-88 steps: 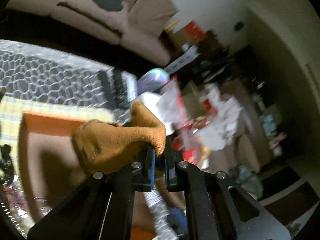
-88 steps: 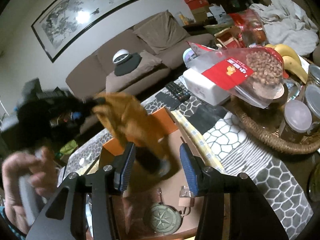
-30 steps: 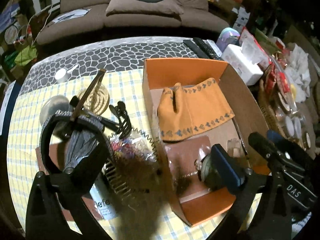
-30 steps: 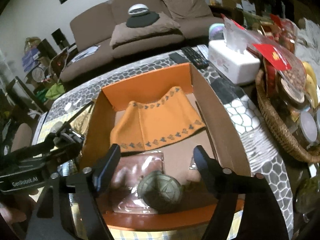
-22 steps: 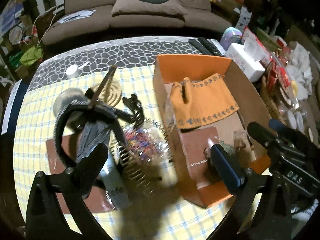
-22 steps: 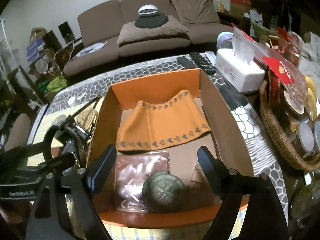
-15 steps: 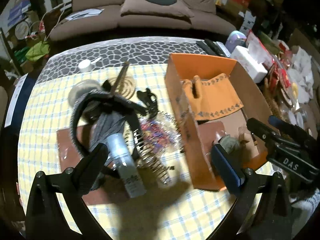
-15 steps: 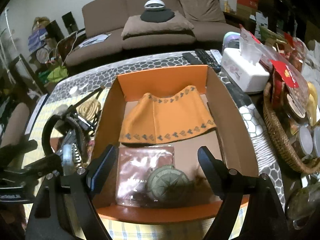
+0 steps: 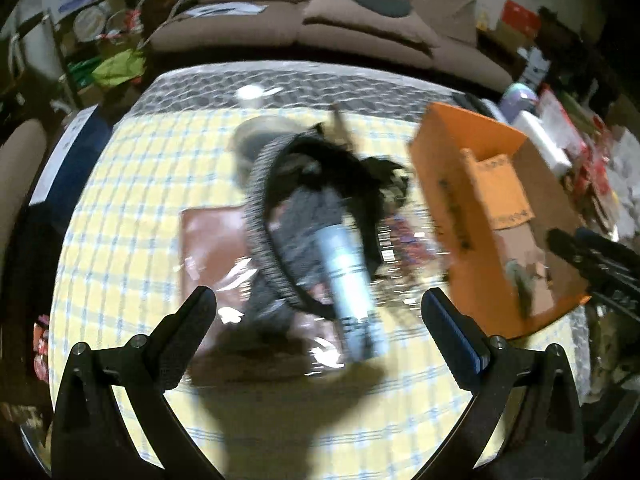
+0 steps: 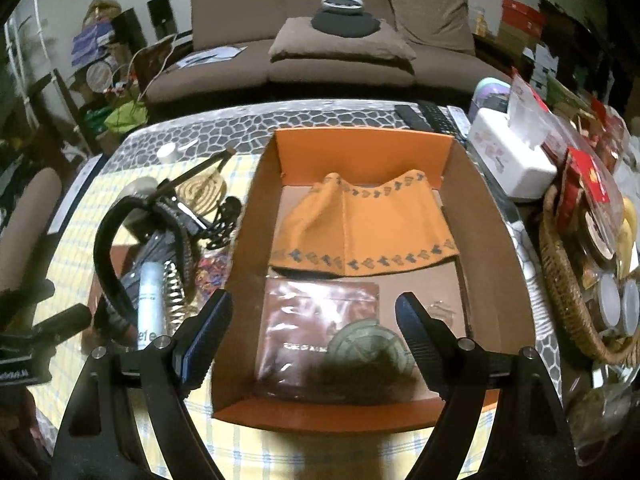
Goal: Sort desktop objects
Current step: 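Withdraw both grippers from the box back over the table, then grasp the silver wire spiral rack with the right gripper and lift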
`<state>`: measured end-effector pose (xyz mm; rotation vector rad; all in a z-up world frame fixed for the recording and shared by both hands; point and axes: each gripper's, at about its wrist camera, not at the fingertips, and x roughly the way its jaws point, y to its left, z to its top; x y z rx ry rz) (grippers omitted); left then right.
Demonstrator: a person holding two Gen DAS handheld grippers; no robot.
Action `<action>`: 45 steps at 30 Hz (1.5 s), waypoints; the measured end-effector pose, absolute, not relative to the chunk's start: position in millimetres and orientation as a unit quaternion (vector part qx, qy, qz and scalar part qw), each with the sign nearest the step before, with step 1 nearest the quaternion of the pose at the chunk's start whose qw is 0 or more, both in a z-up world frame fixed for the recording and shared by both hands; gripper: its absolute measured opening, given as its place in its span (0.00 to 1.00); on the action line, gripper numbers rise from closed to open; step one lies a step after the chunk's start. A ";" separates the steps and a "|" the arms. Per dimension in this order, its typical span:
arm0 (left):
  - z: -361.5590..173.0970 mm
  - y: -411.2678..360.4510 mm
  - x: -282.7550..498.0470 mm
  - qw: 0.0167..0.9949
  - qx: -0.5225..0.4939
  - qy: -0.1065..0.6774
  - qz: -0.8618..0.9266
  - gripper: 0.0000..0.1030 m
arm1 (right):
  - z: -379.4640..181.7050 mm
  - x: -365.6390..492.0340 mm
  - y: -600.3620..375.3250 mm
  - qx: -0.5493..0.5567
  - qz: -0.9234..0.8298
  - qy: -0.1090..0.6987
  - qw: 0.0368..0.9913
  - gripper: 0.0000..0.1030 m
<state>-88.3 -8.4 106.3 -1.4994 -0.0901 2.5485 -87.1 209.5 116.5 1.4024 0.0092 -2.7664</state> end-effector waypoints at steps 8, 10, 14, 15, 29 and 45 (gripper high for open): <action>82.2 -53.0 -91.8 0.063 -0.519 -0.048 0.851 1.00 | 116.0 -96.0 176.8 0.453 -0.891 0.008 0.040 0.83; 79.8 -58.5 -93.3 0.064 -0.519 -0.044 0.851 1.00 | 116.1 -97.4 167.6 0.450 -0.892 0.007 0.048 0.83; 69.2 -72.1 -97.7 0.073 -0.532 -0.065 0.841 1.00 | 113.1 -101.4 145.1 0.452 -0.890 0.005 0.066 0.83; 68.2 -74.2 -99.7 0.076 -0.533 -0.067 0.840 1.00 | 111.7 -102.5 139.2 0.453 -0.889 0.007 0.071 0.83; 51.6 -71.8 -132.5 0.089 -0.514 -0.082 0.849 0.99 | 81.9 -111.6 75.5 0.465 -0.877 0.033 0.116 0.83; 28.9 -55.3 -156.8 0.071 -0.519 -0.065 0.849 0.87 | 65.0 -121.8 89.2 0.477 -0.871 0.008 0.120 0.80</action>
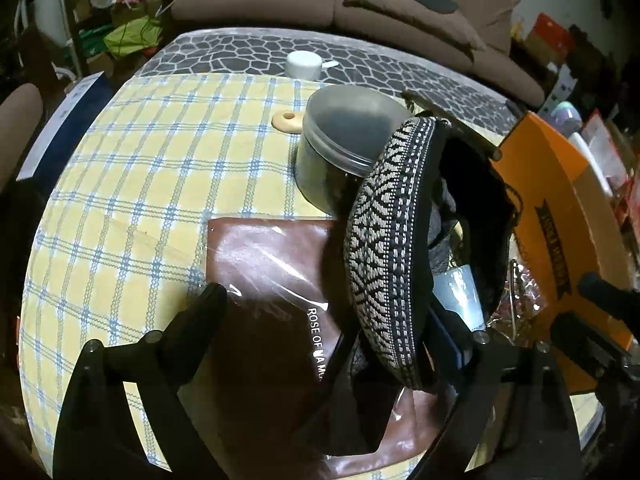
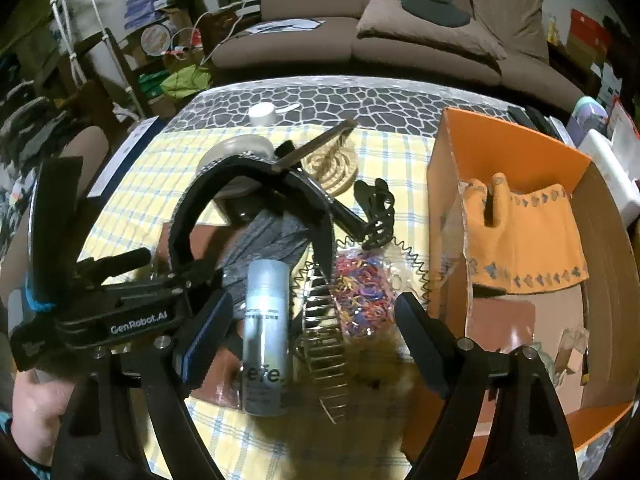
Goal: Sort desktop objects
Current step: 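Grasp the silver wire spiral rack with the right gripper and lift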
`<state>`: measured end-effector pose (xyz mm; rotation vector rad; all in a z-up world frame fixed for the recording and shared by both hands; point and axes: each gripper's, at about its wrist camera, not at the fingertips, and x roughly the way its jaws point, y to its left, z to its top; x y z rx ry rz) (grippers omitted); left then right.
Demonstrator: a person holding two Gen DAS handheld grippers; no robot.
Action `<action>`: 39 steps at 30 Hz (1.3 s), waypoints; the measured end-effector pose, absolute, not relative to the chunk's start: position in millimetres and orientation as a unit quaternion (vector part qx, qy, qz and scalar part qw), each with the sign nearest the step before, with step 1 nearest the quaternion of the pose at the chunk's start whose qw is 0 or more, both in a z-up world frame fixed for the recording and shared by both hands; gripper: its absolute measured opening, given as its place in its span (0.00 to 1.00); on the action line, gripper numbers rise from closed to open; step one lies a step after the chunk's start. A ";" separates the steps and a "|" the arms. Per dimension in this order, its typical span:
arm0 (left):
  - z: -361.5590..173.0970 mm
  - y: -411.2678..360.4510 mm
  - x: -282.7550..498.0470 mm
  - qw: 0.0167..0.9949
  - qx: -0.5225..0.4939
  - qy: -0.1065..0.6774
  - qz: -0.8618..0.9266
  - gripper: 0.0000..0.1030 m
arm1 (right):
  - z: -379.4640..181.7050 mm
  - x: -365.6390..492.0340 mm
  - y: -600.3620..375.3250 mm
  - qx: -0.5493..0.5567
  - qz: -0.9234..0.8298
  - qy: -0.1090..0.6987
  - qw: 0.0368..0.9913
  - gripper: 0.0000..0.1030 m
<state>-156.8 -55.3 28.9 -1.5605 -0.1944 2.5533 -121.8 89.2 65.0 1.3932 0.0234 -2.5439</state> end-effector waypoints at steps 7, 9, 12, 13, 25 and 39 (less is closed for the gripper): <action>38.9 -61.8 -154.6 0.069 -0.514 -0.083 0.851 0.87 | 55.2 -118.2 83.5 0.489 -0.863 0.030 0.126 0.74; 40.7 -59.9 -155.0 0.072 -0.512 -0.080 0.852 0.87 | 49.4 -119.2 84.5 0.497 -0.858 0.035 0.120 0.71; 36.5 -57.4 -157.3 0.072 -0.516 -0.078 0.850 0.87 | 43.4 -119.1 81.0 0.499 -0.858 0.060 0.108 0.65; 33.5 -56.2 -158.4 0.071 -0.518 -0.075 0.849 0.87 | 41.7 -118.6 78.9 0.499 -0.858 0.069 0.103 0.65; 15.0 -48.3 -168.5 0.070 -0.533 -0.063 0.841 0.67 | 9.5 -122.4 61.7 0.521 -0.838 0.142 0.077 0.48; 46.3 -61.7 -159.6 0.117 -0.510 -0.155 0.838 0.18 | 41.3 -117.5 80.6 0.493 -0.859 0.071 0.117 0.25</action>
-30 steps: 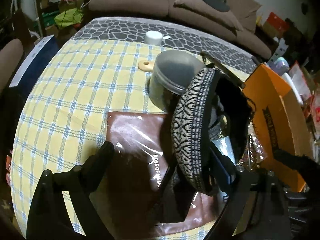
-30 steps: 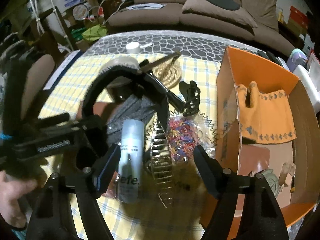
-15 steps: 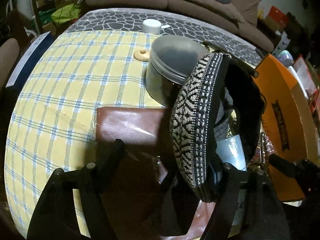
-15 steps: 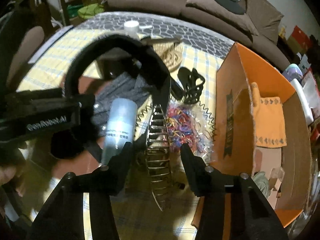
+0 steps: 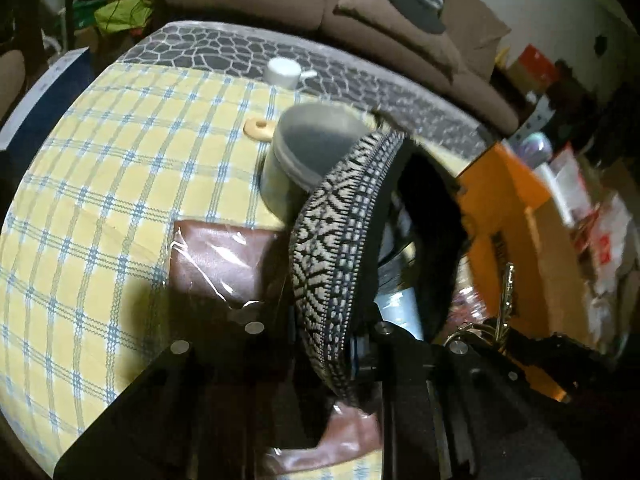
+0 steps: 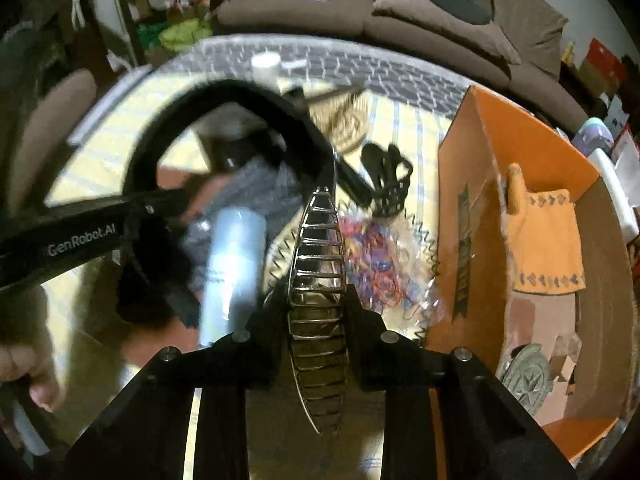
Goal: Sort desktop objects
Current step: 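Grasp the silver wire spiral rack with the right gripper and lift, then carry the spiral rack with the right gripper while the left gripper carries the black patterned headband toward the box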
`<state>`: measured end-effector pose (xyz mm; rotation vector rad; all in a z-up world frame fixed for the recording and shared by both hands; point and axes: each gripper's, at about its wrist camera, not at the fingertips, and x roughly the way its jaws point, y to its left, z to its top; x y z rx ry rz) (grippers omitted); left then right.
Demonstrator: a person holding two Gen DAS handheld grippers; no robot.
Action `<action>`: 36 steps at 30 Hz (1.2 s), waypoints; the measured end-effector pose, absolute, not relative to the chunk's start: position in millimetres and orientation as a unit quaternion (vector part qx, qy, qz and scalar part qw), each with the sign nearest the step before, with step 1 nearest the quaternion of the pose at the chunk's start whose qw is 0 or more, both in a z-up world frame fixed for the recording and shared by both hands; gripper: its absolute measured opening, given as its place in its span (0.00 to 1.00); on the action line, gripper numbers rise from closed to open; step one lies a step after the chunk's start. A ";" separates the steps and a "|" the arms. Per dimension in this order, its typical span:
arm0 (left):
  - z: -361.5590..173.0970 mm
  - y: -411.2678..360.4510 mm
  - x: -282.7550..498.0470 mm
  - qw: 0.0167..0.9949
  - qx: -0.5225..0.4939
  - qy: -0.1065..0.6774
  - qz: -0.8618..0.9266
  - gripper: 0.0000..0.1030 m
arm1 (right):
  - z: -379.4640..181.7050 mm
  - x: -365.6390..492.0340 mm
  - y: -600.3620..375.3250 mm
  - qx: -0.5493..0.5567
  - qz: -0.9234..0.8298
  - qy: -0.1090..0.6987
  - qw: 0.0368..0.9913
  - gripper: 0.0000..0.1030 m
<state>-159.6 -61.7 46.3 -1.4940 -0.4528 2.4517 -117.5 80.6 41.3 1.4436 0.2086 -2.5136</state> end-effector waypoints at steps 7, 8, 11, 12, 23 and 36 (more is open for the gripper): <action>80.5 -79.5 -152.1 0.136 -0.477 -0.211 0.843 0.16 | 84.6 -112.3 104.1 0.453 -0.880 -0.017 0.145 0.25; 86.0 -80.9 -150.3 0.141 -0.471 -0.216 0.844 0.16 | 89.6 -110.0 108.6 0.448 -0.882 -0.026 0.145 0.25; 96.6 -81.1 -147.6 0.154 -0.463 -0.225 0.844 0.16 | 103.2 -109.5 123.1 0.434 -0.889 -0.047 0.142 0.25; 99.2 -79.9 -145.7 0.155 -0.461 -0.226 0.844 0.16 | 106.4 -109.4 127.3 0.431 -0.890 -0.051 0.139 0.25; 103.8 -61.6 -135.3 0.184 -0.467 -0.268 0.822 0.16 | 119.9 -103.6 225.1 0.414 -0.902 -0.105 0.057 0.25; 119.3 54.9 -144.1 0.235 -0.483 -0.206 0.818 0.16 | 71.8 -100.7 311.4 0.470 -0.876 -0.094 -0.049 0.26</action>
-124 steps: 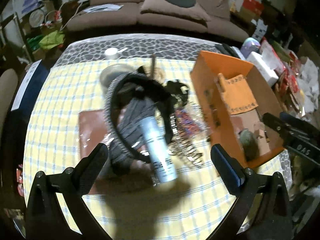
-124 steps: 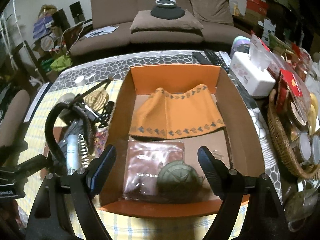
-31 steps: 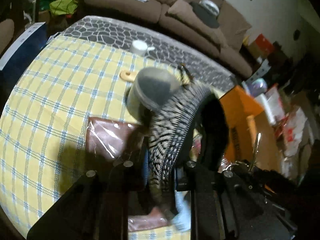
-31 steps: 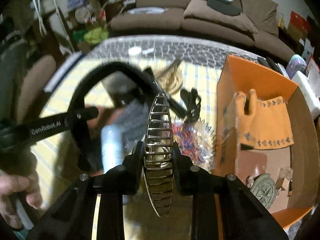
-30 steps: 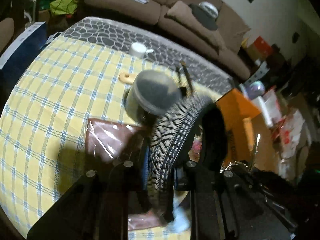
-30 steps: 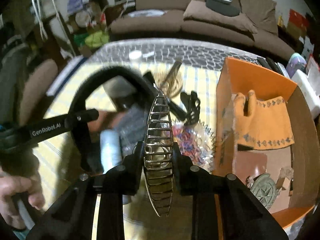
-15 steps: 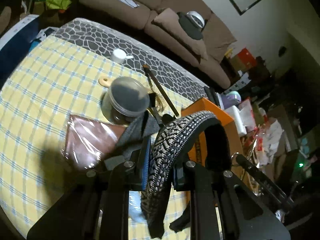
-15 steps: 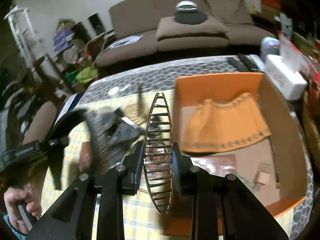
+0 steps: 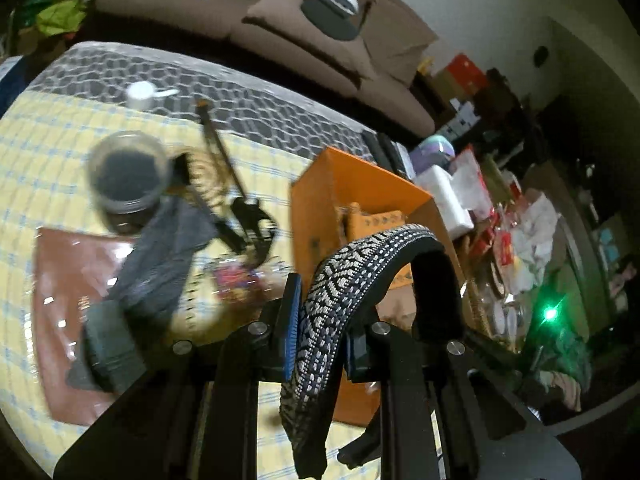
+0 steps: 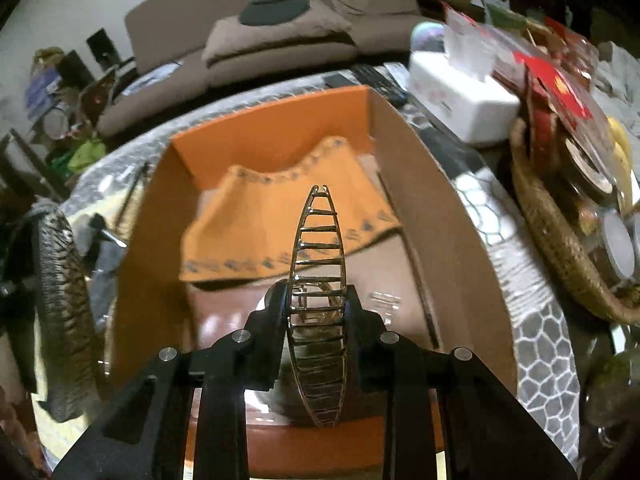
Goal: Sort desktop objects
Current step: 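Carry the spiral rack with the right gripper while the left gripper carries the black patterned headband toward the box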
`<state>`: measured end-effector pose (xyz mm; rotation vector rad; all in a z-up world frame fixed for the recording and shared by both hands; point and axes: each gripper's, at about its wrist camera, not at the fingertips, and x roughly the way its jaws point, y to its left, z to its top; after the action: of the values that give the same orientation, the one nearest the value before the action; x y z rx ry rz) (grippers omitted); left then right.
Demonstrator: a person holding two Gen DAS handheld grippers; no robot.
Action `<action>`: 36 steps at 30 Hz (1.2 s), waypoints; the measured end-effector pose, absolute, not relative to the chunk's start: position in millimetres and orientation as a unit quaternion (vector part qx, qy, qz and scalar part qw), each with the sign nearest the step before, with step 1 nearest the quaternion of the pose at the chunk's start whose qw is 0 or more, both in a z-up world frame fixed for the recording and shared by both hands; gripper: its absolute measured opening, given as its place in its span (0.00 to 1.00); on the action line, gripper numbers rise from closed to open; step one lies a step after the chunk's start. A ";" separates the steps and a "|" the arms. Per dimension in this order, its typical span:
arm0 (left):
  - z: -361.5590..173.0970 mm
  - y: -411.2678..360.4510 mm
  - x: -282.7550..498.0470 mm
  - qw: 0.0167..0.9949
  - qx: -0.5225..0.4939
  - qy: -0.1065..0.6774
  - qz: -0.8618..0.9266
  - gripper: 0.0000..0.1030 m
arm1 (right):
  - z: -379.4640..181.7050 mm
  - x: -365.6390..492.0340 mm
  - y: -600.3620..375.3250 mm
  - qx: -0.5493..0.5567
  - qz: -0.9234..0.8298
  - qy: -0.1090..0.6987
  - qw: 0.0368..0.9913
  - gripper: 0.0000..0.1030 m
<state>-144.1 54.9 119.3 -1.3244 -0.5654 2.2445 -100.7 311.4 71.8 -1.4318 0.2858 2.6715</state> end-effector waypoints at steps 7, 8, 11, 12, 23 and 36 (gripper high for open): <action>120.0 108.4 -164.9 0.240 -0.494 -0.195 0.813 0.16 | 54.6 -103.7 319.6 -0.488 0.866 0.096 0.047 0.29; 118.5 115.1 -169.0 0.239 -0.497 -0.195 0.811 0.16 | 53.4 -104.5 319.2 -0.488 0.866 0.097 0.044 0.29; 112.1 132.0 -181.3 0.228 -0.504 -0.192 0.811 0.16 | 51.2 -105.0 317.3 -0.489 0.866 0.098 0.040 0.36; 109.8 137.0 -185.2 0.223 -0.507 -0.190 0.811 0.16 | 51.5 -105.1 317.4 -0.489 0.865 0.102 0.037 0.36; 83.4 178.6 -215.9 0.174 -0.527 -0.176 0.813 0.16 | 70.0 -96.5 335.8 -0.461 0.876 0.137 0.039 0.36; 73.7 215.2 -231.2 0.121 -0.520 -0.110 0.838 0.25 | 69.7 -98.5 330.5 -0.462 0.876 0.135 0.024 0.36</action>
<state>-231.2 215.2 73.7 -1.5185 -0.3225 2.4490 -98.5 330.5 69.7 -1.4295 0.4179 2.7104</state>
